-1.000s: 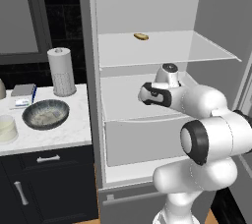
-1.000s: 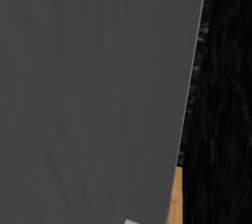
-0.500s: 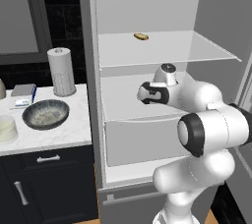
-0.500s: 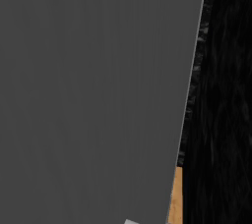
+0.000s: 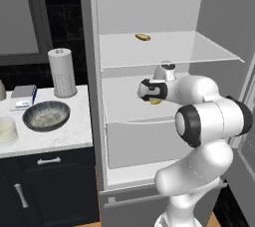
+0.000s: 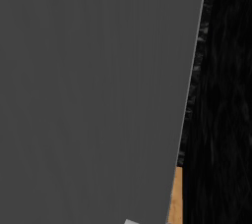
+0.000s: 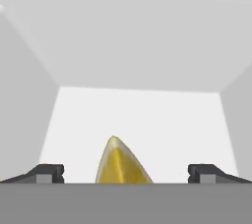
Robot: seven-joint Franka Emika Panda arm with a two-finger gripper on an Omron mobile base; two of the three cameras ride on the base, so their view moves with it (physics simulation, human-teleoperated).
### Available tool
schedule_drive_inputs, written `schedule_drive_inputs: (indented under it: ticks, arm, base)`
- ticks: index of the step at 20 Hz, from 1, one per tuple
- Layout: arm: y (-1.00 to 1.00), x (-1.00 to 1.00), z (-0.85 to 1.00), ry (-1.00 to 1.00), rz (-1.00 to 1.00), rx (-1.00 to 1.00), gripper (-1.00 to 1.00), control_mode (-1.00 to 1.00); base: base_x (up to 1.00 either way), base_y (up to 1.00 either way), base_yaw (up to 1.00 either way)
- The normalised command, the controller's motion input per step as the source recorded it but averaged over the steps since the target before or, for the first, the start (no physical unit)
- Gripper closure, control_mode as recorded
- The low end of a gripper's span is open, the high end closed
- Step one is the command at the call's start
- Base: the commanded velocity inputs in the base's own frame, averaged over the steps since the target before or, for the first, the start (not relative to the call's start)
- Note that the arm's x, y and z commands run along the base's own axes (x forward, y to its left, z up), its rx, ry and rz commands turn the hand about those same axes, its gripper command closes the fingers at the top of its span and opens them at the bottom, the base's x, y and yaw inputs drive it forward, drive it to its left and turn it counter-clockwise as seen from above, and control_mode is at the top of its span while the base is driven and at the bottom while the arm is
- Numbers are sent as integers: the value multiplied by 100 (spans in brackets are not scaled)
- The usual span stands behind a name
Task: Grab a lemon wedge from the fridge and one ice cube from the ice bowl, and put them in the glass of lemonade.
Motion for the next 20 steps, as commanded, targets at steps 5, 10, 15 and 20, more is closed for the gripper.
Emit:
schedule_drive_inputs:
  ticks: [5,10,15,20]
  arm:
    - [0,-18,-34,1,0,0,-100,-100]
    - [0,-33,-5,0,0,0,-100,-100]
    - [0,-23,-15,0,0,0,-100,-100]
    - [0,-1,-27,0,0,0,-100,-100]
  base:
    - [0,0,0]
    - [0,0,0]
    - [0,0,0]
    - [0,0,0]
